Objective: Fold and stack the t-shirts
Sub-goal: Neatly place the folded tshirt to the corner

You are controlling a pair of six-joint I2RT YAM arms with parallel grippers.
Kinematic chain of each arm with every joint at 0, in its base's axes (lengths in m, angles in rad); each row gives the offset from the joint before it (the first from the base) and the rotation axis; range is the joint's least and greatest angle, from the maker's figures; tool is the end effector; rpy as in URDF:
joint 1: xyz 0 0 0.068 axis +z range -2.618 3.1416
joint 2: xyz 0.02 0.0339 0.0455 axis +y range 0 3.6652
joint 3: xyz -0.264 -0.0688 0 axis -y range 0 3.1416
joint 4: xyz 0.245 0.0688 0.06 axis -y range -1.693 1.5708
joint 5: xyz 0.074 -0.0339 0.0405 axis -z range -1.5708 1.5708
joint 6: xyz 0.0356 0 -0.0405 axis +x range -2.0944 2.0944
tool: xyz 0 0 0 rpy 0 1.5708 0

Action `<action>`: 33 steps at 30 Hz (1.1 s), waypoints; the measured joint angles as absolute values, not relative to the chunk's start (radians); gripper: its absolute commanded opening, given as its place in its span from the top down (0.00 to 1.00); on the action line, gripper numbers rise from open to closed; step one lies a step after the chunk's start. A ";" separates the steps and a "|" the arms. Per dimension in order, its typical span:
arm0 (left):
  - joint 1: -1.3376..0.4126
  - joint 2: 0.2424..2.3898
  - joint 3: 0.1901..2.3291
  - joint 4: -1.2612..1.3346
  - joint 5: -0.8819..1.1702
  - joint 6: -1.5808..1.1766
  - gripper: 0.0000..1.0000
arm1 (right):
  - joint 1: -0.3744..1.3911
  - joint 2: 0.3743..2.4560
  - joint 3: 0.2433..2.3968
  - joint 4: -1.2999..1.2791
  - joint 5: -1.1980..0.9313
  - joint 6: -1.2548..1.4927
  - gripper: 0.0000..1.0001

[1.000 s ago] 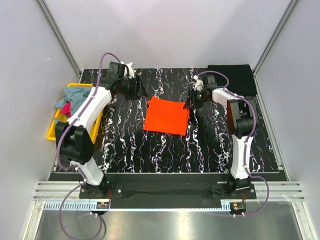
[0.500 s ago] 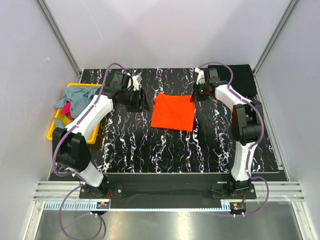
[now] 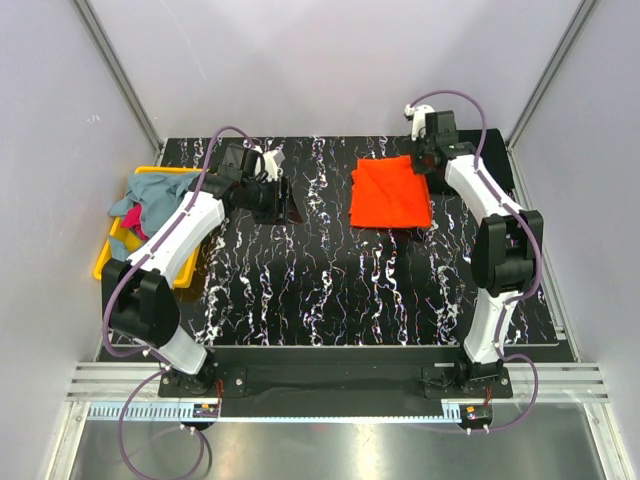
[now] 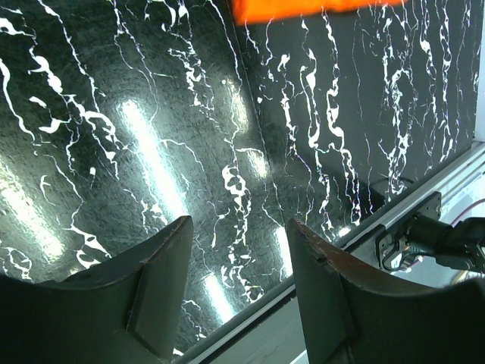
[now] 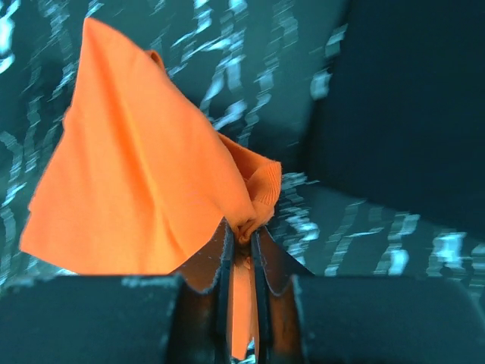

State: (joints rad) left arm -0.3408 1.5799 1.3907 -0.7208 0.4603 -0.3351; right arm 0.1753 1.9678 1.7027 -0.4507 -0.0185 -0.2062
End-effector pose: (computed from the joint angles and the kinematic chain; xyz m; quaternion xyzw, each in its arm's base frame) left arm 0.3145 -0.1283 0.3067 0.0766 0.9208 -0.3083 0.2265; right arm 0.4498 0.0803 0.2788 -0.1763 0.8927 0.0020 0.4147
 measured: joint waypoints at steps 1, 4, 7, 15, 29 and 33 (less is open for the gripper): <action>-0.341 1.579 1.389 -0.721 0.463 -0.335 0.42 | 0.167 1.968 1.717 -0.450 -0.007 -0.220 1.00; -0.341 1.579 1.383 -0.717 0.468 -0.335 0.42 | 0.136 1.968 1.754 -0.452 0.027 -0.258 1.00; -0.341 1.579 1.381 -0.716 0.471 -0.335 0.42 | 0.112 1.968 1.787 -0.454 0.049 -0.294 1.00; -0.341 1.579 1.380 -0.713 0.483 -0.335 0.42 | 0.056 1.970 1.888 -0.461 0.070 -0.371 1.00; -0.341 1.579 1.379 -0.709 0.489 -0.336 0.42 | 0.000 2.062 2.046 -0.462 0.065 -0.454 1.00; -0.341 1.579 1.378 -0.708 0.490 -0.336 0.42 | -0.037 2.086 2.088 -0.462 0.059 -0.465 1.00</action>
